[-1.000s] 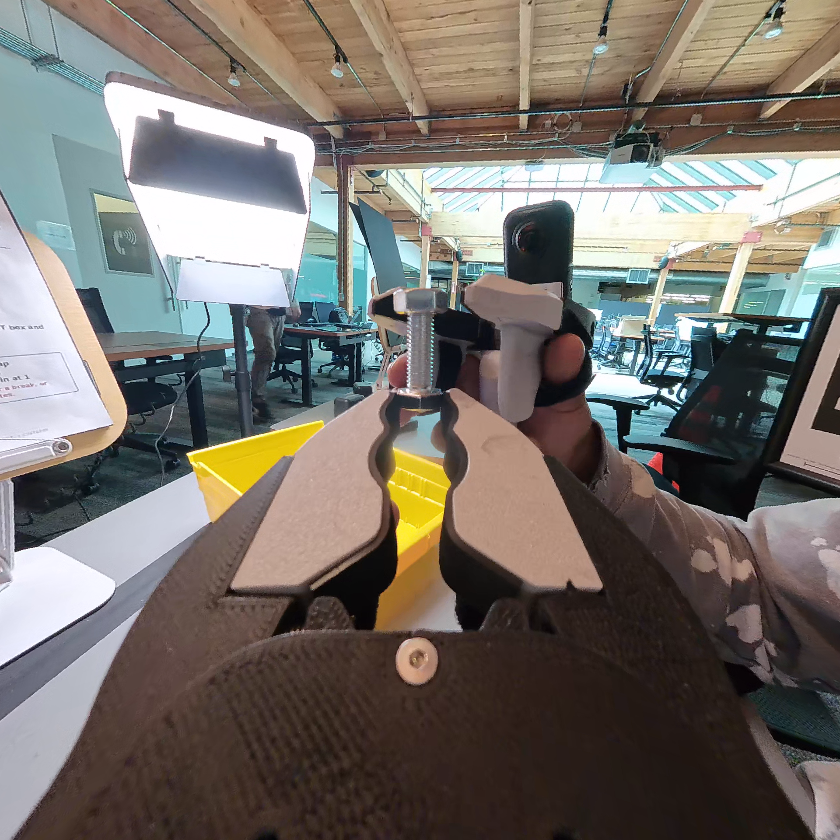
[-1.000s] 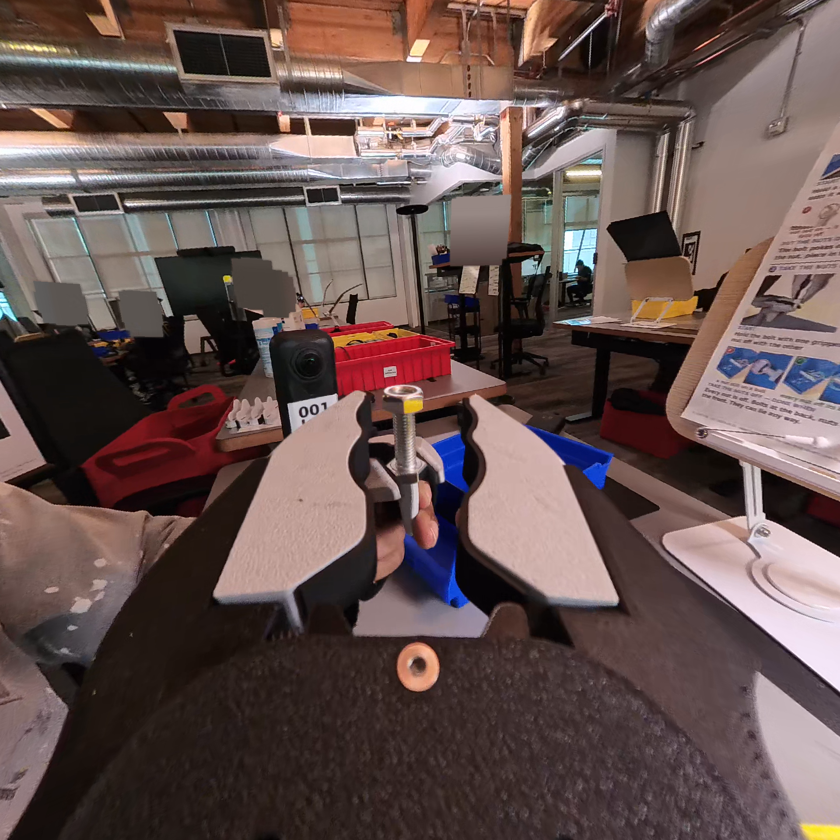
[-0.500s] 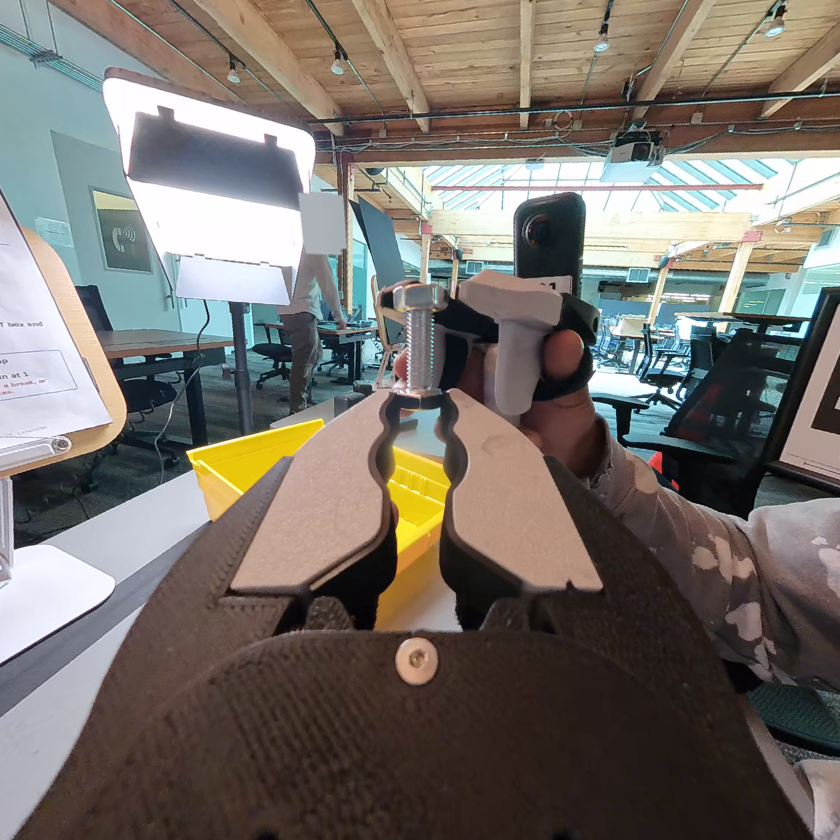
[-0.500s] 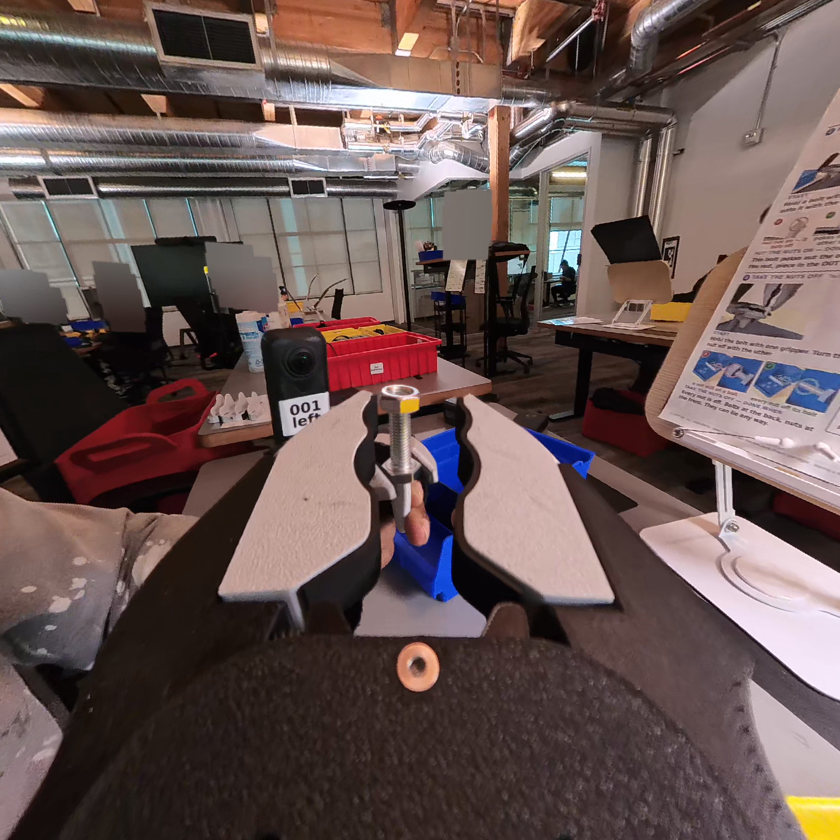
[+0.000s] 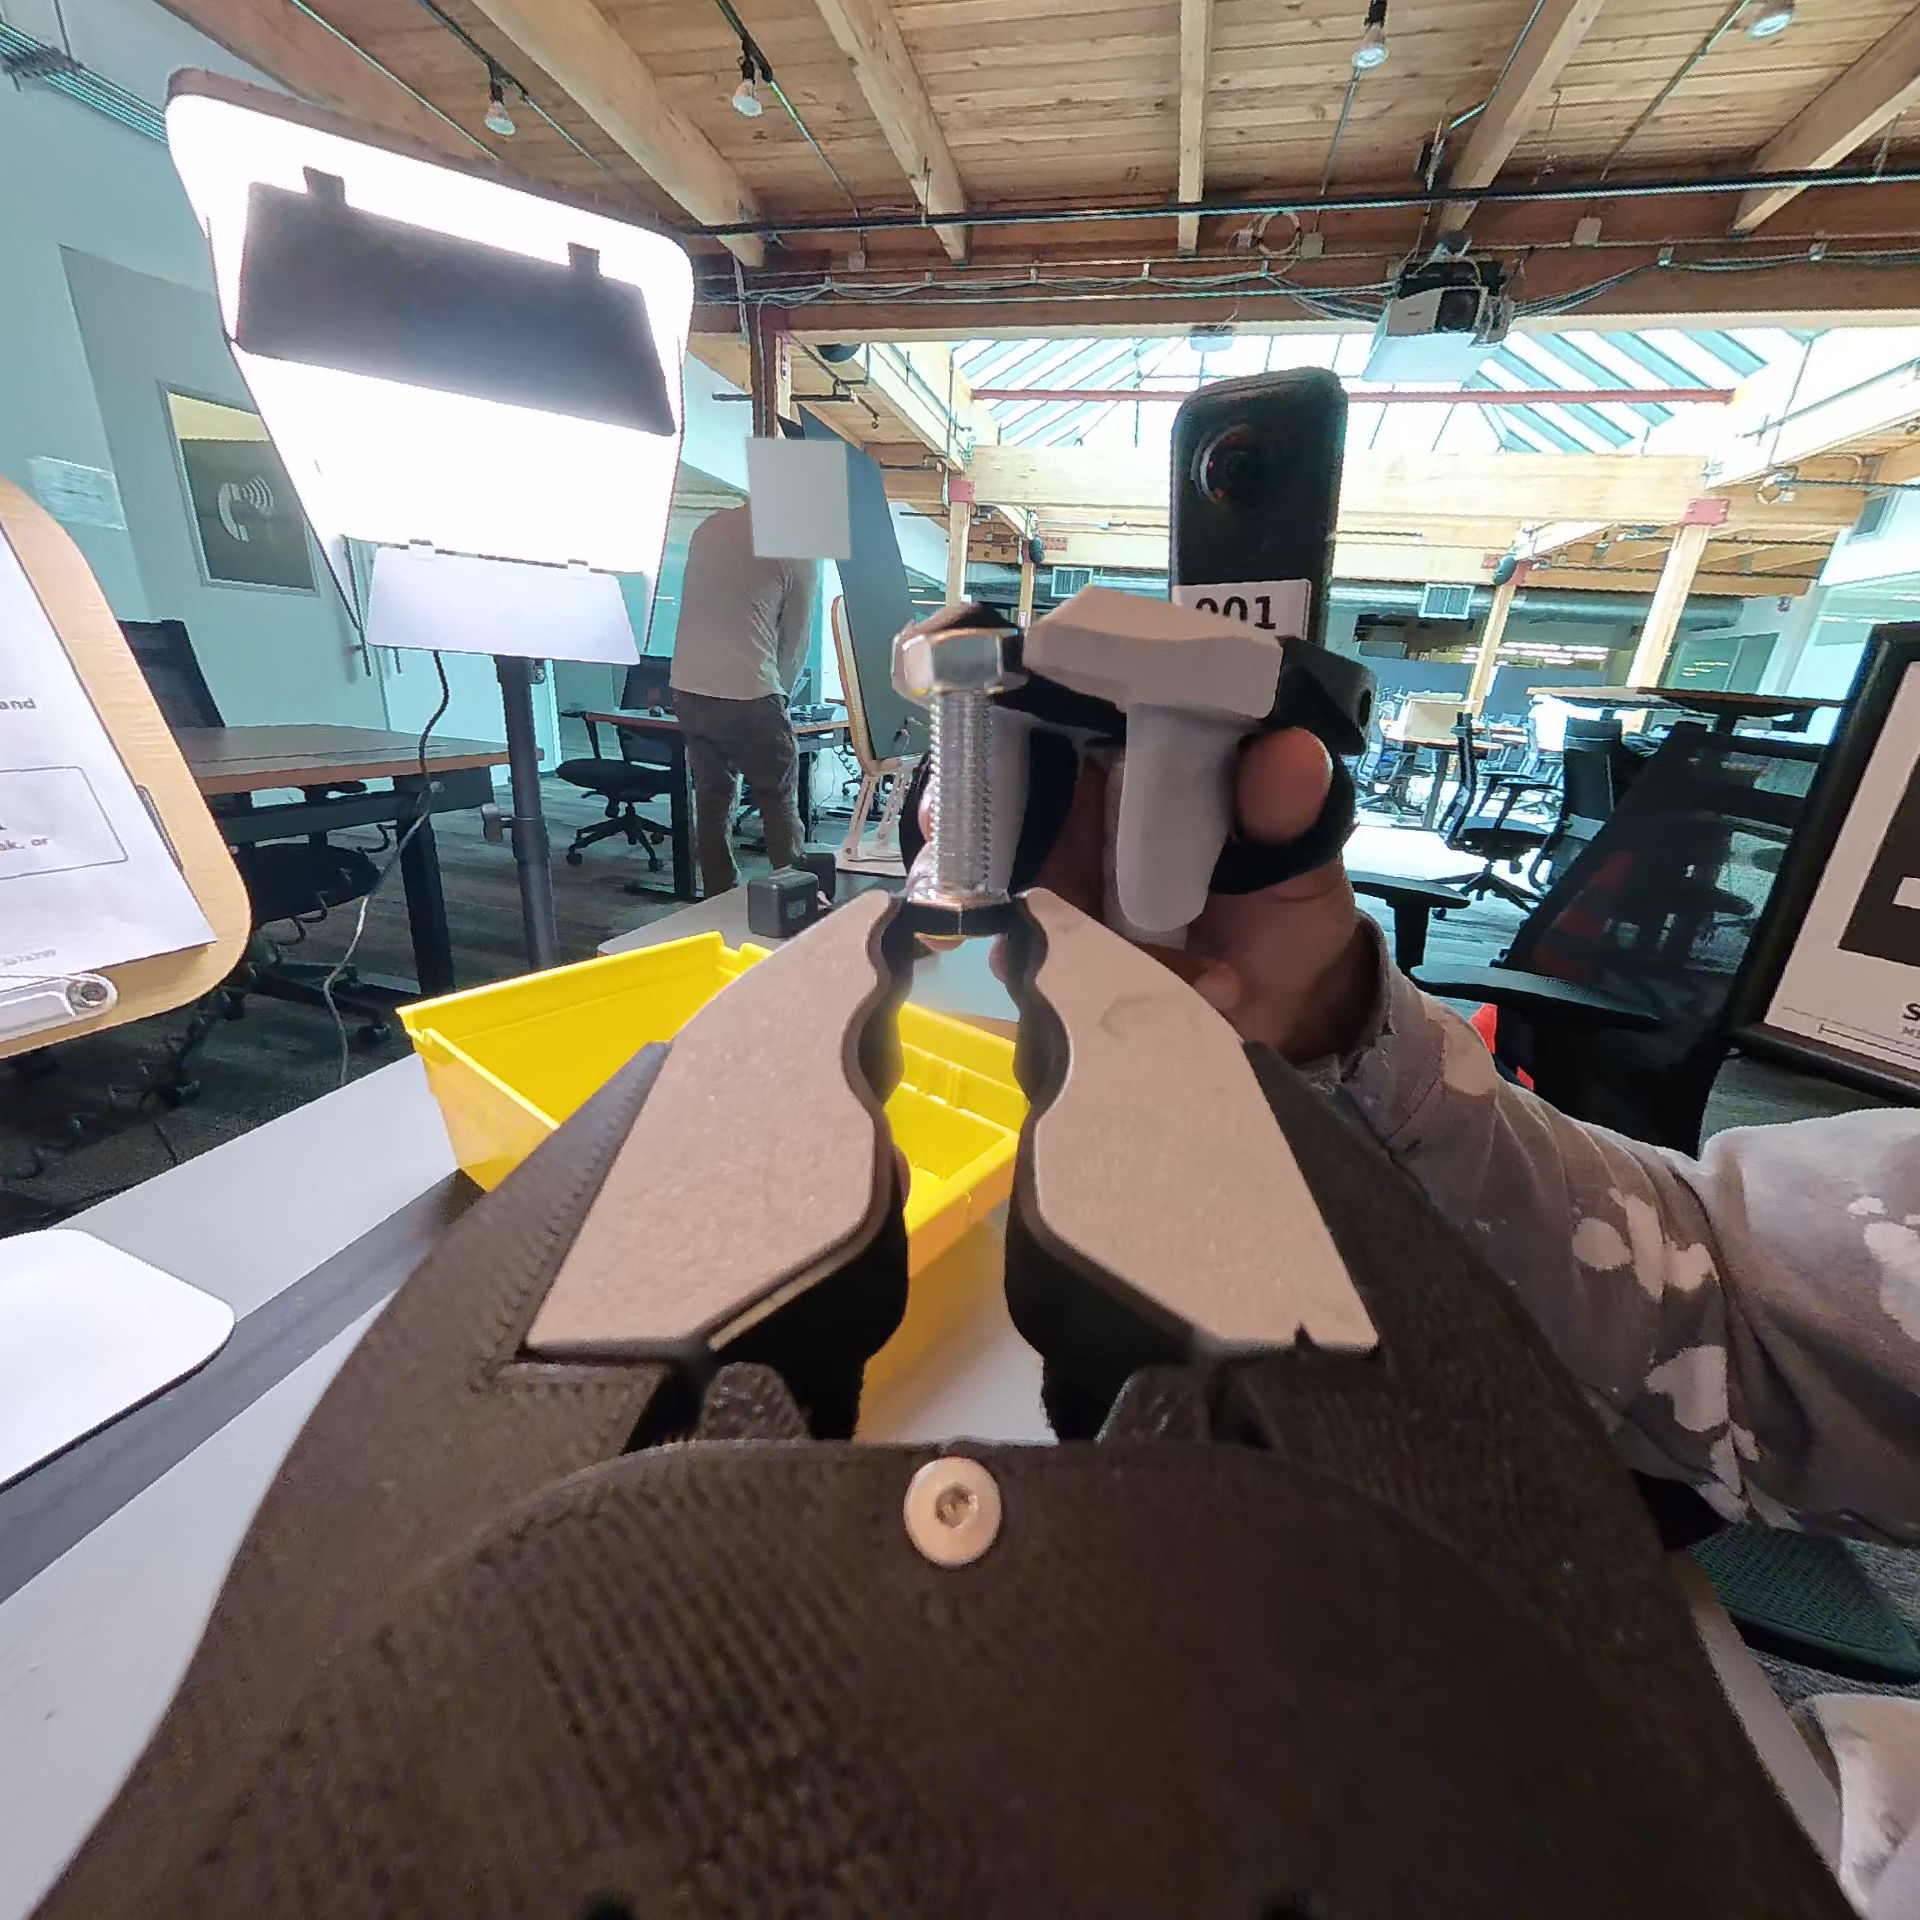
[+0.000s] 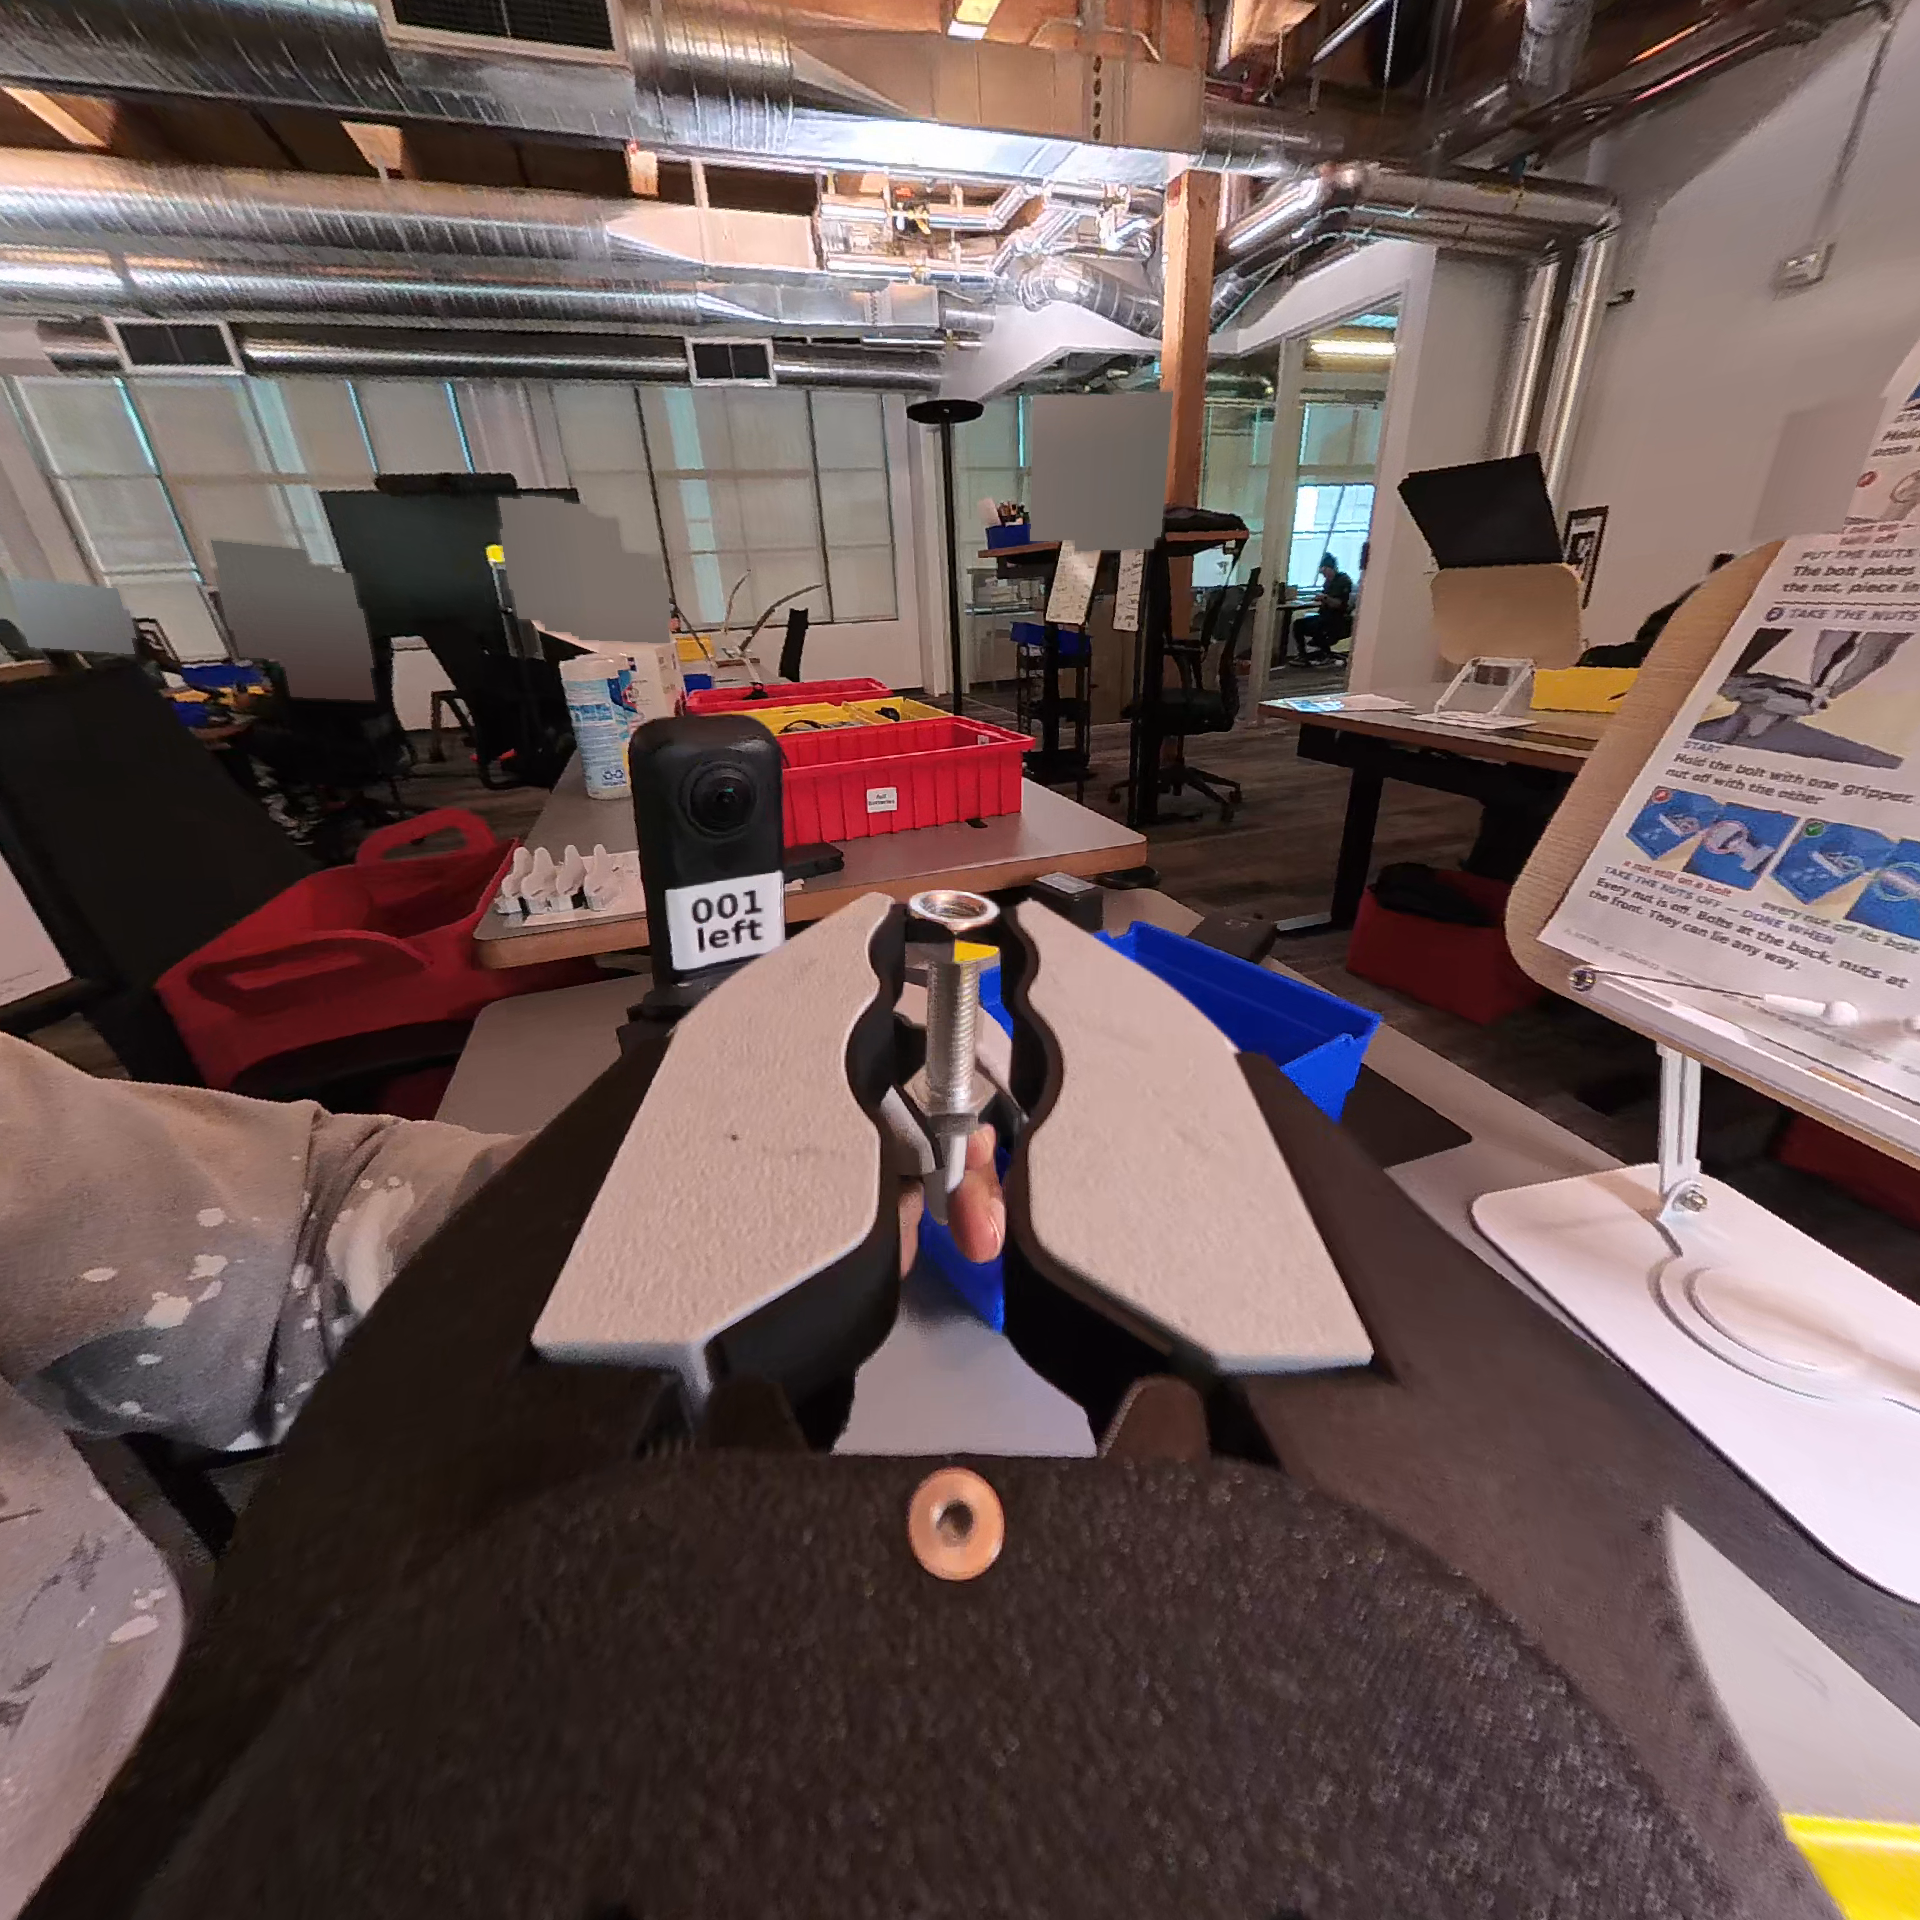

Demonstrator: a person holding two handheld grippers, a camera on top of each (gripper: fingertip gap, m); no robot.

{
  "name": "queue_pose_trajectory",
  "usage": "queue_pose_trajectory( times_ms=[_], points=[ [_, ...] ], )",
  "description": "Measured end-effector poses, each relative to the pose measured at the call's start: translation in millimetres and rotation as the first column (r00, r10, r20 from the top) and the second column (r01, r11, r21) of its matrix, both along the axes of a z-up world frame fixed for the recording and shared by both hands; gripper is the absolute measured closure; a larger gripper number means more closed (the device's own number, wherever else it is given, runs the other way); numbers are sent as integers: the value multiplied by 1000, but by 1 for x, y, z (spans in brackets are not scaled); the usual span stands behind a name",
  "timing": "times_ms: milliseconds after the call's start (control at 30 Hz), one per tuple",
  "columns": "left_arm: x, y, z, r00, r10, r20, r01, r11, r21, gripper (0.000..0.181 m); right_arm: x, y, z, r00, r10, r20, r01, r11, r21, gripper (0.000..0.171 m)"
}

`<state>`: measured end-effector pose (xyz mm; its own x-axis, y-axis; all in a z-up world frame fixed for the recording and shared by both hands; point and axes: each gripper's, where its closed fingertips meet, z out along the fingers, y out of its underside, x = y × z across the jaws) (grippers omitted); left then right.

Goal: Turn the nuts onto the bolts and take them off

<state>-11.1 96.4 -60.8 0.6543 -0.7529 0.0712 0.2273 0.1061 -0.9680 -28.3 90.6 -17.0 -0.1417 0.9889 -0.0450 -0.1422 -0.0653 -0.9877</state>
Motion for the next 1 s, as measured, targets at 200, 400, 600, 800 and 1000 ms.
queue_pose_trajectory(
  times_ms=[200, 400, 600, 800, 1000],
  points=[
    [6, 2, -7, 1000, -25, 2, 25, 999, -23, 163, 12, 8, 9, 999, 12, -48, -14, 1000, -23, 154],
    [1, 4, -7, 1000, -7, 6, 7, 1000, -25, 163, 17, 29, 4, 998, -62, -34, 61, 998, -17, 154],
    [-11, 6, -1, 999, 44, -4, -44, 999, -7, 163, 31, 104, -36, 949, -303, 87, 303, 953, 12, 154],
    [-22, 5, 7, 998, 62, 10, -63, 998, 2, 163, 56, 195, -134, 753, -539, 378, 539, 835, 117, 154],
    [-25, 6, 7, 998, 66, 14, -66, 998, -2, 163, 60, 229, -214, 579, -558, 594, 554, 804, 216, 154]
  ],
)
